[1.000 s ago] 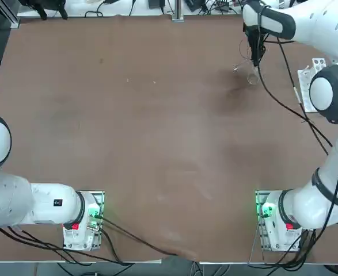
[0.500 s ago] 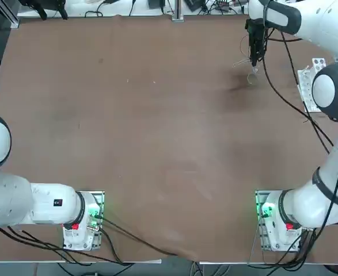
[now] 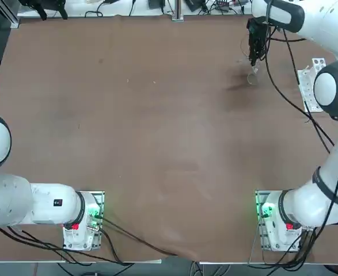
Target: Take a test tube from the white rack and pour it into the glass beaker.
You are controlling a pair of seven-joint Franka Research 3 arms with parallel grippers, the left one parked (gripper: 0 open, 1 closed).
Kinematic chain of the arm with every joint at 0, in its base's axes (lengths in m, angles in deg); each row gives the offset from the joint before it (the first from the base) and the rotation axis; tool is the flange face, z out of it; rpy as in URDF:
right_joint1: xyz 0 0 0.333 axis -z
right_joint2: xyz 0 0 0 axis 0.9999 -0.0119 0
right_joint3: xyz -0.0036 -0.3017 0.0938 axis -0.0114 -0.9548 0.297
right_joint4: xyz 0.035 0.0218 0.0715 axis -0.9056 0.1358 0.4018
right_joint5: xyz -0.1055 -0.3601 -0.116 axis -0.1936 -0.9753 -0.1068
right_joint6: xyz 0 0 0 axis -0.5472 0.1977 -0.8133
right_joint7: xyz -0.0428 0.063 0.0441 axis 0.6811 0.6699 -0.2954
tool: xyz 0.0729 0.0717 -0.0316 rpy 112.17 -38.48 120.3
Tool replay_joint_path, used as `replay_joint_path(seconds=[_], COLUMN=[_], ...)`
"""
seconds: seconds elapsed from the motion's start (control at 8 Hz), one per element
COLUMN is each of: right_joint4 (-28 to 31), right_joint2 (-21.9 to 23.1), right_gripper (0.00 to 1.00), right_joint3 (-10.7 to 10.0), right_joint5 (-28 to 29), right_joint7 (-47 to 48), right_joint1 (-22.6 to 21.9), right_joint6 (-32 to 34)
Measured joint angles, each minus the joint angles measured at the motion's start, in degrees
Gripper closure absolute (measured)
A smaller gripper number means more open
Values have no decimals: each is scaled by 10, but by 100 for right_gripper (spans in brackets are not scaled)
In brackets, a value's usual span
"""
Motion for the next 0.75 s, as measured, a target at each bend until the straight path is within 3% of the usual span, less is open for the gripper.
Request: replay_joint_path(seconds=[0.75], right_joint4=[19], right_joint2=[1], right_gripper=[81], right_joint3=[0], right_joint5=[40], right_joint7=[-38], right_joint1=[19], right_joint6=[-23])
